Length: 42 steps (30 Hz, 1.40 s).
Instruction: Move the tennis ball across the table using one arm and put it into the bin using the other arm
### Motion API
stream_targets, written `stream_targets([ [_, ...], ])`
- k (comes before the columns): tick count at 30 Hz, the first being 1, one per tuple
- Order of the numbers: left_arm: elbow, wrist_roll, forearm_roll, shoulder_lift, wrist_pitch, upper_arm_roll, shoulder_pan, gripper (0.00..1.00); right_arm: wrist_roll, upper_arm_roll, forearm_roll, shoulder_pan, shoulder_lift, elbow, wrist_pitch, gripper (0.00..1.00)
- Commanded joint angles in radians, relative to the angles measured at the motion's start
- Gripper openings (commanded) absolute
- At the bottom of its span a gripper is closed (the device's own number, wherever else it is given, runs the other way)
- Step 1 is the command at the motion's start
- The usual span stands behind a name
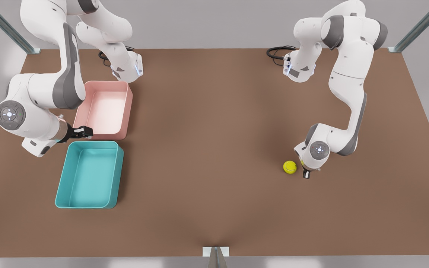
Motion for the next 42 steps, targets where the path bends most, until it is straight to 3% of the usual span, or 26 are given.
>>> stream_targets([
  [1,-0.015,-0.299,0.002,-0.004,0.001,0.001,0.0,0.21,-0.002,0.0,0.001,0.0,0.0,0.0,-0.001,1.0],
  [7,-0.024,-0.357,0.0,0.001,0.002,0.001,-0.024,0.21,-0.002,0.0,0.001,0.0,0.004,0.0,0.001,1.0],
  [12,0.05,-0.619,-0.018,0.077,0.093,0.003,-0.21,0.21,-0.002,0.0,0.001,0.0,0.006,0.0,0.005,1.0],
  [13,0.064,-0.754,-0.11,0.064,0.091,0.001,-0.288,0.21,-0.002,0.0,0.001,0.0,0.006,0.0,0.005,1.0],
  [15,0.061,-0.834,-0.215,0.007,0.076,-0.002,-0.301,0.21,-0.002,0.0,0.002,0.0,0.006,-0.001,0.005,1.0],
  [17,0.061,-0.836,-0.452,-0.068,-0.012,-0.002,-0.302,0.21,-0.002,0.0,0.007,-0.001,0.006,-0.006,0.004,1.0],
  [19,0.064,-0.831,-0.397,-0.07,-0.065,-0.001,-0.268,0.21,-0.002,0.0,0.01,-0.001,0.01,-0.004,0.005,1.0],
  [20,0.134,-0.964,-0.379,-0.128,-0.319,-0.002,-0.206,0.31,-0.002,0.0,0.01,-0.001,0.012,-0.004,0.005,1.0],
  [21,0.295,-1.306,-0.38,-0.153,-0.609,-0.011,-0.138,0.61,-0.002,0.0,0.01,-0.001,0.012,-0.003,0.005,1.0],
  [22,0.389,-1.488,-0.385,-0.221,-0.804,-0.016,-0.112,1.0,-0.002,0.0,0.011,-0.001,0.012,-0.003,0.005,1.0],
  [23,0.436,-1.855,-0.322,-0.321,-0.811,-0.016,-0.115,1.0,-0.002,0.0,0.011,0.0,0.012,-0.003,0.005,1.0],
  [24,0.475,-1.827,-0.304,-0.389,-0.88,-0.013,-0.112,1.0,-0.002,0.0,0.011,0.0,0.012,-0.003,0.005,1.0],
  [26,0.584,-1.687,-0.302,-0.378,-1.033,-0.013,-0.112,1.0,-0.002,0.0,0.011,-0.001,0.012,-0.003,0.005,1.0],
  [34,0.585,-1.572,-0.333,-0.386,-1.055,-0.017,-0.029,1.0,0.001,0.001,0.043,0.005,0.035,0.013,0.007,1.0],
  [36,0.585,-1.572,-0.331,-0.386,-1.05,-0.016,-0.026,1.0,0.013,0.007,0.12,0.078,0.211,0.23,0.01,1.0],
  [38,0.585,-1.572,-0.333,-0.384,-1.047,-0.014,-0.024,1.0,0.352,0.017,0.168,0.2,0.352,0.372,0.073,1.0],
  [42,0.585,-1.572,-0.336,-0.386,-1.053,-0.016,-0.024,1.0,0.659,0.021,0.191,0.335,0.544,0.464,0.398,1.0],
])
